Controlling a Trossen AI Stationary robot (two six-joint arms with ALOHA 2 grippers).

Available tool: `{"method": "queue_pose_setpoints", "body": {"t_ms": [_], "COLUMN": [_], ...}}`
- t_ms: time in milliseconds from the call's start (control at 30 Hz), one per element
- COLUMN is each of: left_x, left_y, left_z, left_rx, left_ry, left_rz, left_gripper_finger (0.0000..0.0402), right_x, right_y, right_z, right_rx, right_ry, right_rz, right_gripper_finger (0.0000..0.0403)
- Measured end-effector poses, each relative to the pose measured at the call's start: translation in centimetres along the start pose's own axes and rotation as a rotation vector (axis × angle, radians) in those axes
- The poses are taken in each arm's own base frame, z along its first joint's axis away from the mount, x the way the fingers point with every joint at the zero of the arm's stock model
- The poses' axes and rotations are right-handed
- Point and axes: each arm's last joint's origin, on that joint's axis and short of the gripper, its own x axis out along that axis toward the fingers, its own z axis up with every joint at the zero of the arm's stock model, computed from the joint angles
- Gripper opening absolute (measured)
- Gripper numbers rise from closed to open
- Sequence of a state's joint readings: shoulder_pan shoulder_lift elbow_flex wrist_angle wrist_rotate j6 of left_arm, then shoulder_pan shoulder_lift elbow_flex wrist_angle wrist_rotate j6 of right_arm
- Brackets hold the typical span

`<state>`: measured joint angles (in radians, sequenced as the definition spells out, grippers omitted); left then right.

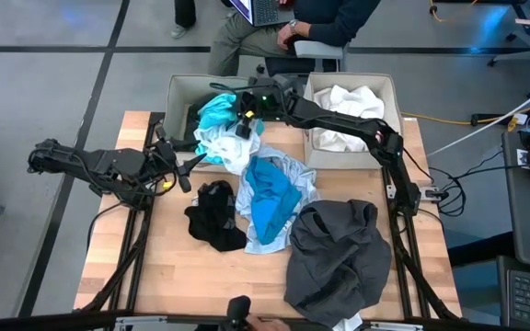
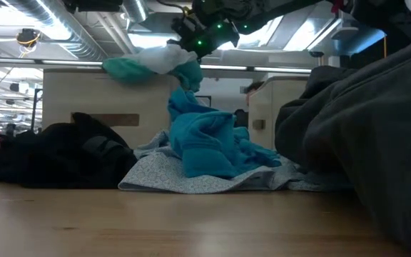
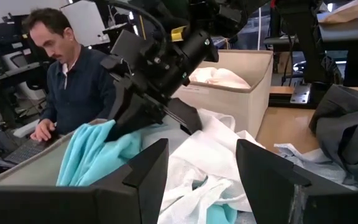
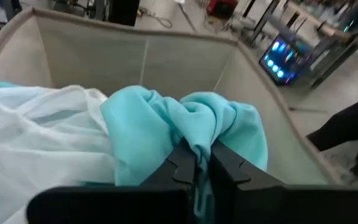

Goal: Sort clothes
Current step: Put the light blue shorts into the left laundry organizer

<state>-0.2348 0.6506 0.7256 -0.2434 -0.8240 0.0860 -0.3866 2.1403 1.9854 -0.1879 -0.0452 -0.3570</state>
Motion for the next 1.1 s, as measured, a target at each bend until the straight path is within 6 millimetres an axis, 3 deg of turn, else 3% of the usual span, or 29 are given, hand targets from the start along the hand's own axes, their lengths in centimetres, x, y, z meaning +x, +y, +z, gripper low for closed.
{"method": "queue_pose_setpoints", "body": {"t_ms": [100,367,533,700,833,967,1100], "left_x": [0.0,0.0,0.0,0.0,0.0,0.0,0.0], "left_y": [0.0,0.0,0.0,0.0,0.0,0.0,0.0], "left_z": [0.0,-0.1,-0.1,-0.1,-0.1,-0.1,-0.1], "left_rx": [0.000,0.005,0.010,0.011,0.011,0.004,0.001], "left_ry": [0.000,0.005,0.007,0.006,0.006,0.006,0.005], "left_rz": [0.000,-0.001,-0.001,-0.001,-0.001,-0.001,-0.001], "left_gripper_finger": [0.0180,0.0180,0.0180,0.0180,0.0180,0.0180,0.0180], "right_x": [0.0,-0.3,-3.7,-8.8,-12.0,-13.2,-12.5], "right_y": [0.0,0.0,-0.7,-0.3,0.8,2.4,3.9], "right_z": [-0.1,0.3,3.3,6.7,7.6,7.2,5.7], "right_rx": [0.044,0.034,0.005,-0.005,-0.014,-0.027,-0.019], "right_ry": [0.009,-0.005,-0.069,-0.079,-0.001,0.119,0.228], "right_rz": [0.004,0.010,-0.032,-0.033,0.024,0.084,0.135], "right_gripper_finger": [0.0059,0.0207,0.0264,0.0284,0.0283,0.0280,0.0280]}}
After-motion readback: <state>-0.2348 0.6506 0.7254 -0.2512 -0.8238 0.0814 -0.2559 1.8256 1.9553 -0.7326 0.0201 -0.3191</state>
